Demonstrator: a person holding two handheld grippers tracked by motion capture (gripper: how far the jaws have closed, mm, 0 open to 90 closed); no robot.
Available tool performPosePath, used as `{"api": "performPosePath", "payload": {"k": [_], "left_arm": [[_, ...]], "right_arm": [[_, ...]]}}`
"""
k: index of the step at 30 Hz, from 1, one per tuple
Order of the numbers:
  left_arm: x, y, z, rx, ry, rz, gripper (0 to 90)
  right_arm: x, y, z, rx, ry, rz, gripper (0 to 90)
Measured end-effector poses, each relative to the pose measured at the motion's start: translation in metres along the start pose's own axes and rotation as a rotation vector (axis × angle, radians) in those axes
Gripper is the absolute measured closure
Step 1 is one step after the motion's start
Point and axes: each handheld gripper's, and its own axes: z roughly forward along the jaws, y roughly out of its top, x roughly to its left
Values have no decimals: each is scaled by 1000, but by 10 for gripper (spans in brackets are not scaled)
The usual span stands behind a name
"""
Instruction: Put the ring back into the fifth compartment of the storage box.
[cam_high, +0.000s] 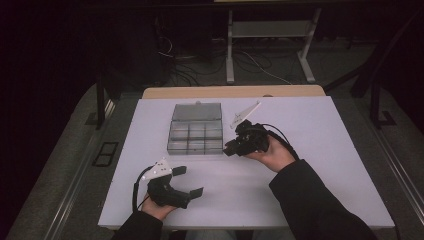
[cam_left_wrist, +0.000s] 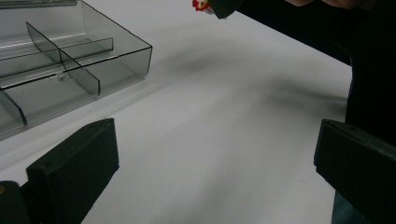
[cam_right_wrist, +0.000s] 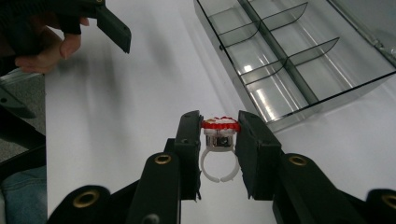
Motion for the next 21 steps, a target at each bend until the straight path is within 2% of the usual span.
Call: {"api": "performPosePath", "payload": {"k": [10, 21], "left_arm": [[0, 0, 0, 3, -4, 2, 0], [-1, 0, 1, 1, -6, 0, 0]], "right_arm": [[-7, 16, -1, -14, -11, -10, 694], [-14, 30, 10, -8, -8, -13, 694]]}}
